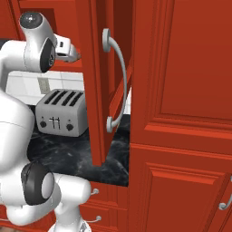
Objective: Pick the dish brush and bar soap from the cabinet and place them on the counter.
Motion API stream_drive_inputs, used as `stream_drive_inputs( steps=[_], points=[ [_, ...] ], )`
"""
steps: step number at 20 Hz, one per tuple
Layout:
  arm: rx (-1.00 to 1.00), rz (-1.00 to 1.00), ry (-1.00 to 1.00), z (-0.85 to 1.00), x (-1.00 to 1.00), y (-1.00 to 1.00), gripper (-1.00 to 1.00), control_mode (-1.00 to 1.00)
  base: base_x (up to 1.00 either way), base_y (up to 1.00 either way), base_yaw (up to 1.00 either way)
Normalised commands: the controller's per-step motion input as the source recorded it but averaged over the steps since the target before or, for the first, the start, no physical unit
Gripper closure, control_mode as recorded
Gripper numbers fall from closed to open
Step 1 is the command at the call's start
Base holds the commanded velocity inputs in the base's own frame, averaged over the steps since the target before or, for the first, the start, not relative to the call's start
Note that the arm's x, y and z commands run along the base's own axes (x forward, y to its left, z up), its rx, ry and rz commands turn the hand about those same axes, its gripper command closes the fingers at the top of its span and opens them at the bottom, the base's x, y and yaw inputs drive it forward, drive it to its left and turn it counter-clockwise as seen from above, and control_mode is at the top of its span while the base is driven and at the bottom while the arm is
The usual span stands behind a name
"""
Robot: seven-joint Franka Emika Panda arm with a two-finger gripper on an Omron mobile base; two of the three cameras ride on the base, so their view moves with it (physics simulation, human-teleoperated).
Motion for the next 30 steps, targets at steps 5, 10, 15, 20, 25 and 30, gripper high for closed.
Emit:
stream_drive_inputs(
  steps=[5,10,15,20,25,30],
  points=[
    [0.00,0.00,0.02,-0.10,0.19,0.04,-1.00,-1.00,0.00,0.00,0.00],
    [0.00,0.00,0.00,-0.07,0.21,0.12,-1.00,-1.00,0.00,0.00,0.00],
    [0.00,0.00,0.00,-0.06,0.16,0.12,-1.00,-1.00,0.00,0.00,0.00],
    [0.00,0.00,0.00,-0.10,0.14,0.02,-1.00,-1.00,0.00,0.00,0.00],
    [-0.01,0.00,0.00,-0.10,0.16,0.00,-1.00,-1.00,0.00,0.00,0.00],
    [0.00,0.00,0.00,-0.05,0.20,0.00,-1.00,-1.00,0.00,0.00,0.00]
  ],
)
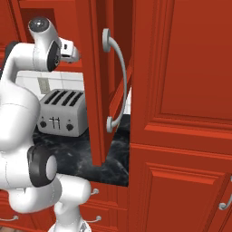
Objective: Pick the dish brush and bar soap from the cabinet and place them on the counter.
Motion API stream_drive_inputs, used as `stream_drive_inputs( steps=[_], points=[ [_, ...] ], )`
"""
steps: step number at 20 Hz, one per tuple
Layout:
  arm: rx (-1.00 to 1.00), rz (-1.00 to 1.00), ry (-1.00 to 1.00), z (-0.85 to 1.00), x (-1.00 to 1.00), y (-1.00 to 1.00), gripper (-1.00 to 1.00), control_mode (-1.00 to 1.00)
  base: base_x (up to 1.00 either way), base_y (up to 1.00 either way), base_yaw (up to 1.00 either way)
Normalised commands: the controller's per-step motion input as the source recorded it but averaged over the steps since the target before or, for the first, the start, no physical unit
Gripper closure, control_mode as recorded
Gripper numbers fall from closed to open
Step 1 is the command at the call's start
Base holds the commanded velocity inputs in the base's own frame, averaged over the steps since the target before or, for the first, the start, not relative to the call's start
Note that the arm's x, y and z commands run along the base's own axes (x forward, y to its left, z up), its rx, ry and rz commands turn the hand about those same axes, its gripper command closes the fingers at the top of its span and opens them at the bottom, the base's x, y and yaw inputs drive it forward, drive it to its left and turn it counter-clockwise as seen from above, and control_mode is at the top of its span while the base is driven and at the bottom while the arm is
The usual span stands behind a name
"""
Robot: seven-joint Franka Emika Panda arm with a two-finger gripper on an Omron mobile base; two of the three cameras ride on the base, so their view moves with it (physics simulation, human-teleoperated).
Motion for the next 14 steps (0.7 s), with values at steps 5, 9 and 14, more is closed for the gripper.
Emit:
stream_drive_inputs(
  steps=[5,9,14],
  points=[
    [0.00,-0.01,0.00,-0.01,0.25,0.00,-1.00,-1.00,0.00,0.00,0.00],
    [0.00,-0.01,0.00,0.07,0.11,0.02,-1.00,-1.00,0.00,0.00,0.00],
    [0.00,-0.01,0.00,0.14,0.01,0.05,-1.00,-1.00,0.00,0.00,0.00]
  ],
)
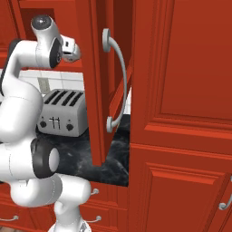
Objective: Pick the dish brush and bar soap from the cabinet and place them on the counter.
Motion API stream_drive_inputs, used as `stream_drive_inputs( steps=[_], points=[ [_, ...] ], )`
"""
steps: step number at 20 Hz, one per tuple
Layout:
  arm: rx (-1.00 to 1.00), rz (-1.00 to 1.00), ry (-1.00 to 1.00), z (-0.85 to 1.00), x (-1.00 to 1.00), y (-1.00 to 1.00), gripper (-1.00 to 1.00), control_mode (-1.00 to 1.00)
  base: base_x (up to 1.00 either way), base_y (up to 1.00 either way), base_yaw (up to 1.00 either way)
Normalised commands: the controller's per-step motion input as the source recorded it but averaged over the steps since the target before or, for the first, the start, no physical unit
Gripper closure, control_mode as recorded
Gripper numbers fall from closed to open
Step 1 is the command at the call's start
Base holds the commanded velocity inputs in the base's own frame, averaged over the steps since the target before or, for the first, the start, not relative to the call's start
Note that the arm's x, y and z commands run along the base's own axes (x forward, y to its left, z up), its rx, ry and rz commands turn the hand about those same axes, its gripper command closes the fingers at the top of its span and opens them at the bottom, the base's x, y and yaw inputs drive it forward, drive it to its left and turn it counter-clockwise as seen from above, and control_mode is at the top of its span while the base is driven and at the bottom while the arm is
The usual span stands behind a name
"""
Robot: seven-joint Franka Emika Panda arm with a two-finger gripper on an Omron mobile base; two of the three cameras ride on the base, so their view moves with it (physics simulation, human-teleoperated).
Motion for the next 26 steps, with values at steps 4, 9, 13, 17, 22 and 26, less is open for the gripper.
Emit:
stream_drive_inputs(
  steps=[4,9,13,17,22,26],
  points=[
    [0.00,-0.01,0.00,0.05,0.02,0.05,-1.00,-1.00,0.00,0.00,0.00],
    [0.00,-0.02,0.00,0.00,0.08,0.00,-1.00,-1.00,0.00,0.00,0.00],
    [0.00,-0.02,0.00,0.00,0.16,0.00,-1.00,-1.00,0.00,0.00,0.00],
    [0.00,-0.01,0.00,0.00,0.18,0.00,-1.00,-1.00,0.00,0.00,0.00],
    [0.00,-0.02,0.00,-0.02,0.20,0.00,-1.00,-1.00,0.00,0.00,0.00],
    [0.00,-0.02,0.00,-0.06,0.18,0.00,-1.00,-1.00,0.00,0.00,0.00]
  ],
)
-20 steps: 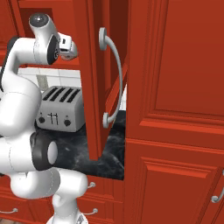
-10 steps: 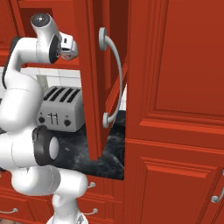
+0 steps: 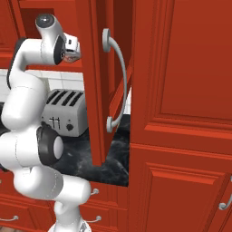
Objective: Pick the dish brush and bar soap from the cabinet and place them on the counter.
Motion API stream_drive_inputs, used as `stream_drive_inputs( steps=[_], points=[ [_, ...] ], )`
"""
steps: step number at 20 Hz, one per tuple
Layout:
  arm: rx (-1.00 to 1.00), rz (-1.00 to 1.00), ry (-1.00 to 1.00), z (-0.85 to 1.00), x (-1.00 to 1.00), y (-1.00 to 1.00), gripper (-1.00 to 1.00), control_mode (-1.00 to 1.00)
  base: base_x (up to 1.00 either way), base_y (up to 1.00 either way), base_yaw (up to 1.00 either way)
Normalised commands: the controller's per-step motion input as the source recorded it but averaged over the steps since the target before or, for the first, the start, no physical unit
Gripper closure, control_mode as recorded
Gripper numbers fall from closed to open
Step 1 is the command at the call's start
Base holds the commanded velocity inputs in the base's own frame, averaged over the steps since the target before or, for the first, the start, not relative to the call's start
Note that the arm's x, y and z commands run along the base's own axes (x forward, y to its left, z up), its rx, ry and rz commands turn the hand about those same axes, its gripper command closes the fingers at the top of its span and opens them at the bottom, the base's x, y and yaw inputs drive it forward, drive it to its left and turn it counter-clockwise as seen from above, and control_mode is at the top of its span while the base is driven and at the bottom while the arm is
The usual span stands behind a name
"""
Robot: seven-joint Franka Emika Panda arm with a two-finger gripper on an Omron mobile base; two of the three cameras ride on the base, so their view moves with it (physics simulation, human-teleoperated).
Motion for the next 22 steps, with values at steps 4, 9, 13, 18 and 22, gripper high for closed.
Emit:
stream_drive_inputs(
  steps=[4,9,13,18,22],
  points=[
    [0.00,-0.02,0.00,-0.11,0.15,0.00,-1.00,-1.00,0.00,0.00,0.00],
    [0.00,-0.03,0.00,-0.10,0.20,0.01,-1.00,-1.00,0.00,0.00,0.00],
    [0.00,-0.04,0.00,-0.02,0.29,0.11,-1.00,-1.00,0.00,0.00,0.00],
    [0.00,-0.03,0.00,0.00,0.30,0.20,-1.00,-1.00,0.00,0.00,0.00],
    [0.00,-0.02,0.00,-0.04,0.24,0.16,-1.00,-1.00,0.00,0.00,0.00]
  ],
)
